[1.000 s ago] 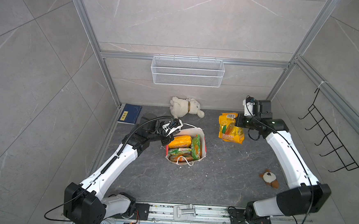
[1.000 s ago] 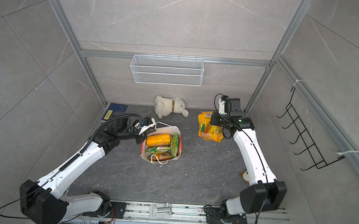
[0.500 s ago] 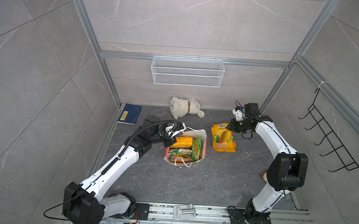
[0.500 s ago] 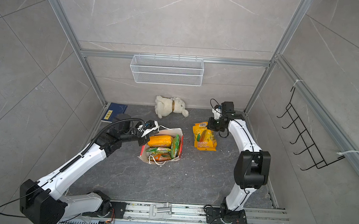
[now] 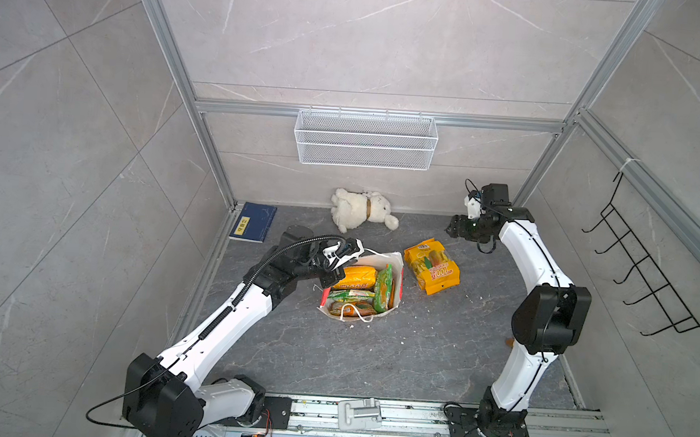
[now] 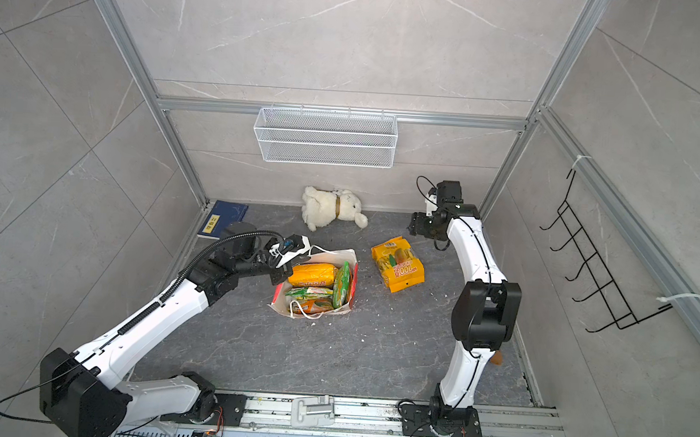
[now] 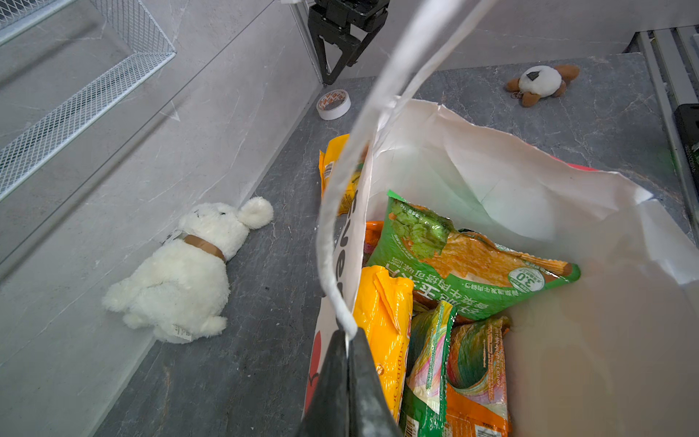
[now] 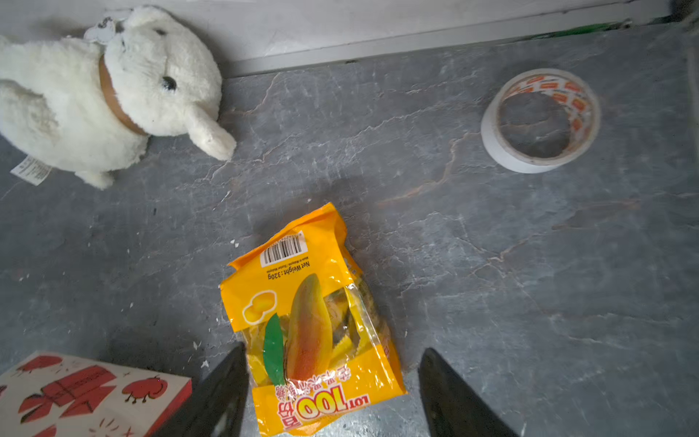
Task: Take the snacks out of the paper bag
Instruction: 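Carry the yellow packet with the right gripper away from the bag, then lower the yellow packet onto the table and open the right gripper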
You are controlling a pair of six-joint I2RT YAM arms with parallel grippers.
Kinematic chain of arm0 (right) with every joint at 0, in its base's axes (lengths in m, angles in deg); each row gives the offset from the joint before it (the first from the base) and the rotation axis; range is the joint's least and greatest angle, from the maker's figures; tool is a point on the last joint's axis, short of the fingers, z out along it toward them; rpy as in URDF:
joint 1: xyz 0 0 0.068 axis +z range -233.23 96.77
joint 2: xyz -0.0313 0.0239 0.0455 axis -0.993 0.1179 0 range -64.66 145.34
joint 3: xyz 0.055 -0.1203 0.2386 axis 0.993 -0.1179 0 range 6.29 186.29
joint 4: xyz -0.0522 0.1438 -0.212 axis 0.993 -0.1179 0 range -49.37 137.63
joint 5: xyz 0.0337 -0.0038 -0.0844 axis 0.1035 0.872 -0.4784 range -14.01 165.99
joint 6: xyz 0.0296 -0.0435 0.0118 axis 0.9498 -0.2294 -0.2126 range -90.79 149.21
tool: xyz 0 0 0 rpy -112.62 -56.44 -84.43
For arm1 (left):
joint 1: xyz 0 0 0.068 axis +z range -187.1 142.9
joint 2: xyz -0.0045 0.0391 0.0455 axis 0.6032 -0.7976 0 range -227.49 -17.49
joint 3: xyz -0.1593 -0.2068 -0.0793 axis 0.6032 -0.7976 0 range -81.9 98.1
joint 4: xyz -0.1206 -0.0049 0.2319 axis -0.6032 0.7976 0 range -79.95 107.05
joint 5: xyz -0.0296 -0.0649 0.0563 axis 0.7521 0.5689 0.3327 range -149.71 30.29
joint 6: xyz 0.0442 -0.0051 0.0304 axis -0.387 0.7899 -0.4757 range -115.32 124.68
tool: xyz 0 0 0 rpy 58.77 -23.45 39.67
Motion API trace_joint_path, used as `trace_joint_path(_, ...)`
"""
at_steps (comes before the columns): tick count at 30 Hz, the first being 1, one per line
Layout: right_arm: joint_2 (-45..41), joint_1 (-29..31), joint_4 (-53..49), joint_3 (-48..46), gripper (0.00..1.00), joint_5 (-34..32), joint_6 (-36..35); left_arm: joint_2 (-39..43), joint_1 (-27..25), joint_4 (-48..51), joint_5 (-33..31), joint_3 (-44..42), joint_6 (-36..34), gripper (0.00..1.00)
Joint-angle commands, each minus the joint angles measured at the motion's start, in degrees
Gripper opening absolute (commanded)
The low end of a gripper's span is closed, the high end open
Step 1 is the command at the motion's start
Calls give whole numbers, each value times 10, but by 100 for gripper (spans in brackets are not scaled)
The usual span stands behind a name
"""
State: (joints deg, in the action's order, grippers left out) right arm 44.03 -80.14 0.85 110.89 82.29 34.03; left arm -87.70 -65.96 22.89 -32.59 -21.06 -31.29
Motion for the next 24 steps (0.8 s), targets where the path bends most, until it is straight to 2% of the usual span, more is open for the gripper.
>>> trace_joint_path(1, -48, 61, -4, -47, 85, -91, 0, -1, -8, -22, 27, 15, 3, 0)
trace_joint_path(3, -59, 81, 27, -92, 96, -80, -6, -6, -8, -21, 27, 16, 4, 0)
trace_joint_path(5, -49, 91, 36, -110, 99, -76, -23, -13, -8, -17, 28, 20, 4, 0)
trace_joint_path(7, -27, 94, 20, -101, 99, -70, -41, -16, -8, -9, 27, 25, 3, 0)
trace_joint_path(10, 3, 101, 22, -102, 99, -102, -66, -16, -8, -12, 26, 24, 3, 0)
trace_joint_path(14, 42, 114, 9, -82, 99, -105, -76, -20, -8, -14, 28, 27, 4, 0)
trace_joint_path(16, 56, 130, 7, -75, 99, -128, -82, -22, -8, -14, 26, 29, 6, 0)
trace_joint_path(22, 100, 152, 13, -56, 99, -176, -52, -21, -8, -14, 31, 31, 9, 0)
trace_joint_path(24, 116, 154, 14, -45, 93, -192, -41, -20, -8, -14, 31, 31, 9, 0)
